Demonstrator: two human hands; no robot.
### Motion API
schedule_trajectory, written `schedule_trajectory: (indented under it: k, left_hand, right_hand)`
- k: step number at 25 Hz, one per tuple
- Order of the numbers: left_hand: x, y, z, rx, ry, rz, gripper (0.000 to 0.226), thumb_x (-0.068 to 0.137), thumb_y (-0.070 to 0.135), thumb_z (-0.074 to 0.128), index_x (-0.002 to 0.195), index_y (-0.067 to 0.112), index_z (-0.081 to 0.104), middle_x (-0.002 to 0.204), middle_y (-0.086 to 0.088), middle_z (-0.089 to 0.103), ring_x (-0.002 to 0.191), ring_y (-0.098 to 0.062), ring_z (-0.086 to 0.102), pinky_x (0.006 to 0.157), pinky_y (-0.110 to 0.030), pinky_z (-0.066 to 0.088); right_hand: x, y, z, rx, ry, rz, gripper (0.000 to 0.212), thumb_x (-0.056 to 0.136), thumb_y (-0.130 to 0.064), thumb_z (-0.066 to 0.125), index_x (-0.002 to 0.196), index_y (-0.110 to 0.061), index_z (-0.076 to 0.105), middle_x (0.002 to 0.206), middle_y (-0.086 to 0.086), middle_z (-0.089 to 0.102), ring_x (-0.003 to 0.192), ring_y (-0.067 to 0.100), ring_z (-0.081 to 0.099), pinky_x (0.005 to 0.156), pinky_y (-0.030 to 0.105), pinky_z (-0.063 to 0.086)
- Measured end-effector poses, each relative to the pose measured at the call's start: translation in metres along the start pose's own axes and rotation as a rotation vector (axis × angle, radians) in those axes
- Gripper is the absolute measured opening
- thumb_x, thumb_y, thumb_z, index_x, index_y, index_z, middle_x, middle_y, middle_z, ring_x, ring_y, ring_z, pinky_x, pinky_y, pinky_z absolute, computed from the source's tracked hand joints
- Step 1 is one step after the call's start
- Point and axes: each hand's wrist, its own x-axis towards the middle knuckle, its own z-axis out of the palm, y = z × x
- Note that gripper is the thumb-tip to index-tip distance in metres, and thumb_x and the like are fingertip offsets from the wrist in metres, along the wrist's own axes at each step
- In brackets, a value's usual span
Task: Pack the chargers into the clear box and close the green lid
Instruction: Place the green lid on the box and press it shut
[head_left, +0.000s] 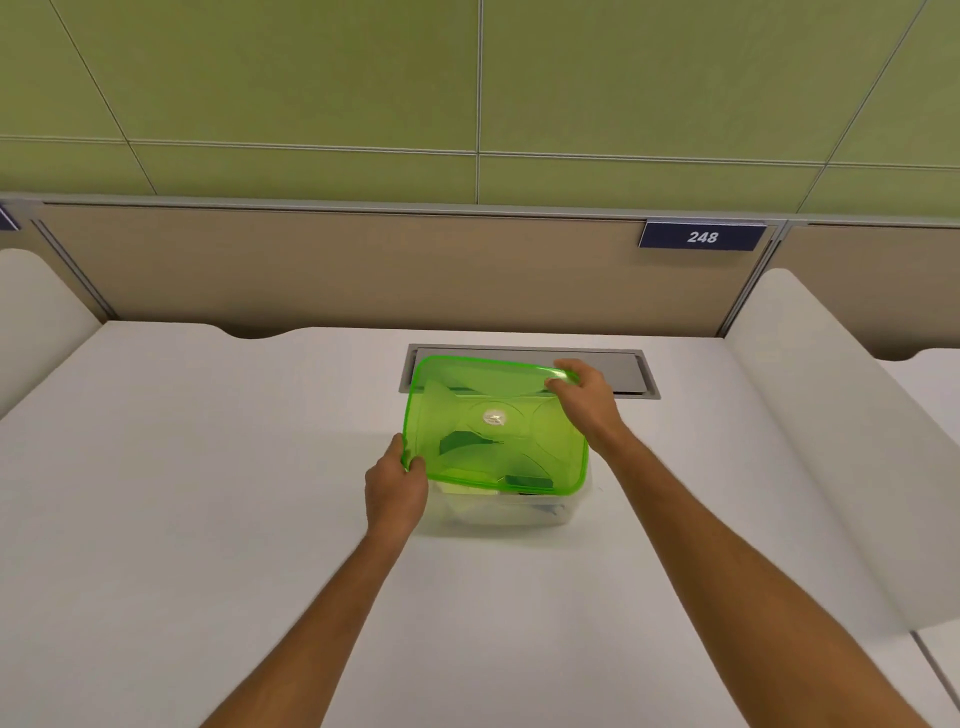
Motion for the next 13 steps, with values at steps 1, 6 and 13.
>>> schedule_trajectory:
  k: [1, 6, 13]
  left_hand:
    - [-0.003, -0.003, 0.003, 0.047, 0.008, 0.020, 0.026, 0.087, 0.012, 0.048, 0.111, 0.014, 0.059, 0.082, -0.018, 0.065, 0.081, -0.038, 0.059, 0.071, -0.042, 0.048]
    - [-0.011, -0.014, 0.014, 0.122, 0.021, 0.080, 0.024, 0.089, 0.018, 0.052, 0.113, 0.020, 0.057, 0.066, -0.008, 0.060, 0.071, -0.035, 0.059, 0.062, -0.037, 0.045]
    - [-0.013, -0.027, 0.016, 0.031, 0.027, 0.041, 0.031, 0.089, 0.024, 0.057, 0.119, 0.026, 0.058, 0.072, -0.006, 0.065, 0.068, -0.027, 0.059, 0.065, -0.033, 0.046]
  right_hand:
    - [0.004, 0.003, 0.002, -0.075, -0.009, -0.010, 0.040, 0.086, -0.019, 0.062, 0.126, -0.015, 0.060, 0.120, 0.006, 0.060, 0.085, 0.017, 0.059, 0.074, 0.025, 0.045]
    - [0.019, 0.024, 0.012, -0.311, -0.119, 0.015, 0.043, 0.089, -0.018, 0.060, 0.130, -0.007, 0.057, 0.135, 0.014, 0.056, 0.120, 0.029, 0.055, 0.100, 0.034, 0.041]
    - [0.016, 0.039, 0.025, -0.471, -0.078, 0.024, 0.051, 0.092, -0.039, 0.053, 0.135, -0.010, 0.049, 0.137, 0.015, 0.051, 0.120, 0.034, 0.053, 0.097, 0.039, 0.042]
